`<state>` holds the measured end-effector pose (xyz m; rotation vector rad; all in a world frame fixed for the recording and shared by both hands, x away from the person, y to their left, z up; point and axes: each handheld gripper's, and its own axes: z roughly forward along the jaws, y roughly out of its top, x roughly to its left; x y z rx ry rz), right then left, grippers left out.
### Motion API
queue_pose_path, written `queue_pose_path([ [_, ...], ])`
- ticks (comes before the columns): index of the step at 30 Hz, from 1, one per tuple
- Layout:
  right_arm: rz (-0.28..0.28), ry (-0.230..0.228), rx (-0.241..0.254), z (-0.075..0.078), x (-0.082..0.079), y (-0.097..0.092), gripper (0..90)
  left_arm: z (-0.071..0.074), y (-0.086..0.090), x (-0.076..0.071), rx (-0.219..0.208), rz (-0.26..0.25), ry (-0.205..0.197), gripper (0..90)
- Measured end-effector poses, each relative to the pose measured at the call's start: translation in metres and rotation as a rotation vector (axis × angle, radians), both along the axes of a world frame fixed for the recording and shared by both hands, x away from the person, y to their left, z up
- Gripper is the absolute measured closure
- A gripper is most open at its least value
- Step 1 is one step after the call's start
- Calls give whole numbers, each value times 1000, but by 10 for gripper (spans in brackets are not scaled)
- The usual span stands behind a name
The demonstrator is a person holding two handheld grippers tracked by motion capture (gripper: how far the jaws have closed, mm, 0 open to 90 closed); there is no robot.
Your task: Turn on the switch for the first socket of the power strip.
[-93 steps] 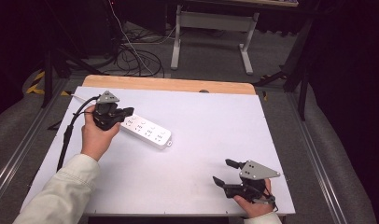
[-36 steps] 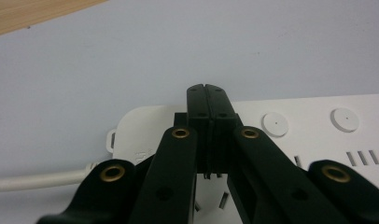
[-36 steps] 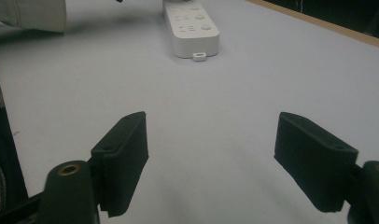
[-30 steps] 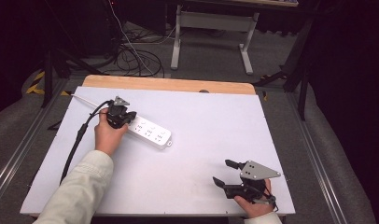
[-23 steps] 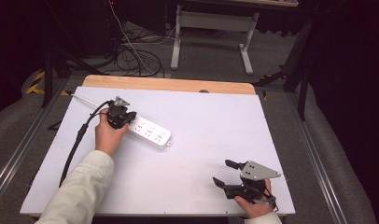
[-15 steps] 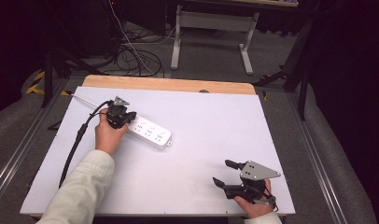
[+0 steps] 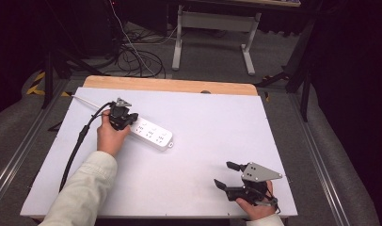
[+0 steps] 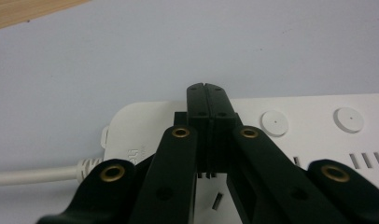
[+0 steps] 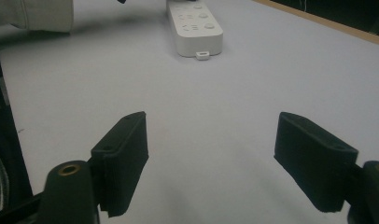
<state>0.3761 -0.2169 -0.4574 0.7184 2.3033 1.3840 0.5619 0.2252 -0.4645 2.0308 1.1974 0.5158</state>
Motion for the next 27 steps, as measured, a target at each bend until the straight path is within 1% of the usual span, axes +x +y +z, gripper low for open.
queue_pose_path([
  [1, 0, 0, 1, 0, 0, 0, 265, 0, -1, 0, 5, 2, 0, 900],
  [4, 1, -1, -1, 0, -1, 0, 265, 0, 1, 1, -12, 7, 8, 900],
  [5, 1, -1, -1, 0, -1, 0, 265, 0, 0, 0, 2, 11, 8, 900],
  [6, 1, 0, -1, 0, -1, 0, 265, -1, 0, 0, 5, 12, 0, 900],
  [10, 4, 0, -4, -1, -1, 0, 265, -2, 3, 1, -37, 18, 10, 900],
  [12, 1, 1, -2, -1, -1, 0, 265, -1, 2, 1, -30, 14, 8, 900],
  [13, 1, 1, -2, -1, -1, 0, 265, 0, 2, 2, -35, 19, 19, 900],
  [14, 0, 0, -1, -1, -1, 0, 265, 1, 2, 3, -52, 23, 34, 900],
  [16, -1, 0, -1, -1, 0, 0, 265, 4, 2, 4, -49, 12, 49, 900],
  [17, -2, 0, 0, -1, 0, 0, 265, 7, 4, 3, -58, 20, 53, 900],
  [18, -4, 0, -1, 0, 0, 0, 265, 11, 5, 2, -80, 12, 55, 900],
  [20, -3, -5, 1, 1, 0, 0, 265, 18, 6, 0, -77, -2, 31, 900],
  [21, -2, -4, 0, 1, 0, 0, 265, 21, 6, -2, -82, -11, 31, 900],
  [22, -4, -2, 1, 1, 0, 0, 265, 26, 6, -4, -89, -19, 18, 900],
  [23, -2, -2, 0, 0, 1, 1, 265, 29, 6, -7, -97, -20, 20, 900],
  [26, -1, -3, 2, 1, 0, 1, 265, 37, 9, -13, -80, -34, -5, 900],
  [27, -1, -4, 3, 1, 0, 1, 265, 39, 10, -15, -86, -36, -7, 900],
])
